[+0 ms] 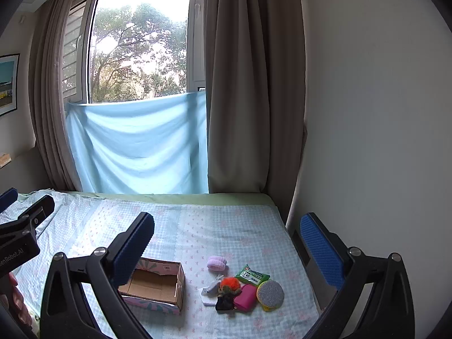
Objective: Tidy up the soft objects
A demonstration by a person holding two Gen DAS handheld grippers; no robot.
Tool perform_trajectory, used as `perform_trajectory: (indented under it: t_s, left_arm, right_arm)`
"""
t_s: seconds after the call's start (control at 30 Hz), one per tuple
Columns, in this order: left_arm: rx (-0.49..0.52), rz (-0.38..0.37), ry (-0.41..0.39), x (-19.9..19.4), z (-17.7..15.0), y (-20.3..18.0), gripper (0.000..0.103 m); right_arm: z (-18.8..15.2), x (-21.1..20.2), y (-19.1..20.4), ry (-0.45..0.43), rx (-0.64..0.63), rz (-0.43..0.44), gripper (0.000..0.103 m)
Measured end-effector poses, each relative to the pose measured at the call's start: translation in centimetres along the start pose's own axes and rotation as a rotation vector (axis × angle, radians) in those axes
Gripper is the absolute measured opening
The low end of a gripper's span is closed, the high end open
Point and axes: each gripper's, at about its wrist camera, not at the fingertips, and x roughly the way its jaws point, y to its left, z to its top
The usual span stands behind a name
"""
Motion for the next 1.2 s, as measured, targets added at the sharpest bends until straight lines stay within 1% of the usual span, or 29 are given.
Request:
perform_trajectory:
  t_s: [0.6, 1.2]
  left_arm:
    - [-0.004, -0.022, 0.0, 0.0, 0.1, 0.3, 0.103]
    - [-0.011, -0.018, 0.005, -0.1, 0.1, 1.1, 0.103]
  right_arm:
    - [0.0, 0.1, 0.6, 0.001, -0.004, 0.009, 0.103]
    - [0.1, 0.2, 1.2, -0.006, -0.006, 0.013, 0.103]
